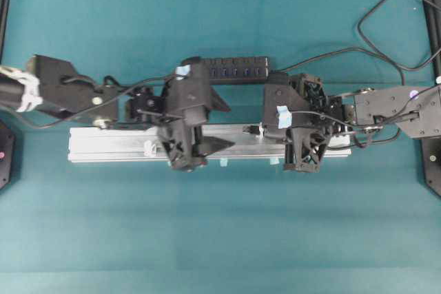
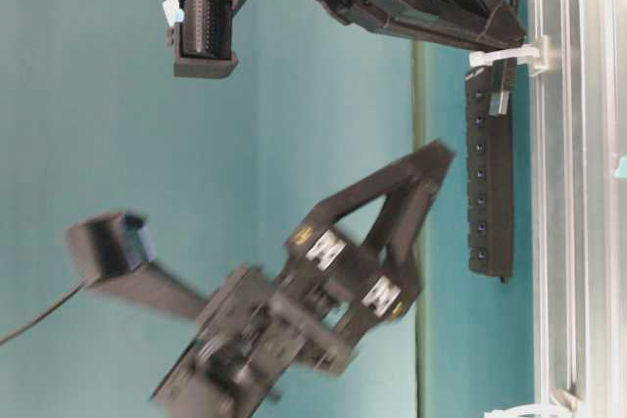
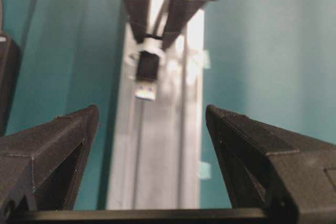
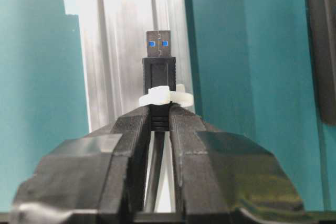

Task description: Pass the USB cable through three rings with both arms.

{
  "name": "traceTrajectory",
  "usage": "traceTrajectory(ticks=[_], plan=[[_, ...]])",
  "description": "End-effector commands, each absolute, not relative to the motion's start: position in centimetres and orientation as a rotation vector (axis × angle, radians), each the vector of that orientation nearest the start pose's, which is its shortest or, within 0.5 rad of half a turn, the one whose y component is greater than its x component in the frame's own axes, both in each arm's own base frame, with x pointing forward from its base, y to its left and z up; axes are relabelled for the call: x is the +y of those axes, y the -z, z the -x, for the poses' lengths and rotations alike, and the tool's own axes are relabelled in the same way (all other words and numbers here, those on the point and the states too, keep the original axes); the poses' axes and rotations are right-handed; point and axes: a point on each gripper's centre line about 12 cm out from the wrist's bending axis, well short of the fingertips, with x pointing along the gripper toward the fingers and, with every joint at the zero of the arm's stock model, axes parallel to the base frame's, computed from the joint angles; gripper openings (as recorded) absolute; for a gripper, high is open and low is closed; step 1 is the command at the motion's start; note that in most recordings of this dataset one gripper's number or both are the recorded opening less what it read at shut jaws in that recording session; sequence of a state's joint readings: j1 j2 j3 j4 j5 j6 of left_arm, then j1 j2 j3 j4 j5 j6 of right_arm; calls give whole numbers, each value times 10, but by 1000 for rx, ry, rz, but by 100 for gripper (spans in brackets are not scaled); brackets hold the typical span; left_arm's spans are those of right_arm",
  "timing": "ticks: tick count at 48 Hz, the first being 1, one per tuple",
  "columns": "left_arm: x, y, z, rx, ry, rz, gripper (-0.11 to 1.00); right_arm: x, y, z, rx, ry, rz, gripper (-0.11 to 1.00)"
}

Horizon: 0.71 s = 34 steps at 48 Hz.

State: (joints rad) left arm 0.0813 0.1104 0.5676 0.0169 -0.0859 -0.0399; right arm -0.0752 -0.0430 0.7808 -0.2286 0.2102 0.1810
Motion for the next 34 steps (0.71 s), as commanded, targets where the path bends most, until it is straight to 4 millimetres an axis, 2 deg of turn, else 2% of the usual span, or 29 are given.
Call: traceTrajectory(ticks=[1,13,34], plan=[[34,-169,-437,559,-79,40,90,-30,-135,-339,927,88,29,-5],[27,-157,-460,571,-61,38,90,-29,-135,-339,924,88,24,-5],[27,-136,-460,614,-62,42,90,-29,-135,-339,924,87,24,-5]])
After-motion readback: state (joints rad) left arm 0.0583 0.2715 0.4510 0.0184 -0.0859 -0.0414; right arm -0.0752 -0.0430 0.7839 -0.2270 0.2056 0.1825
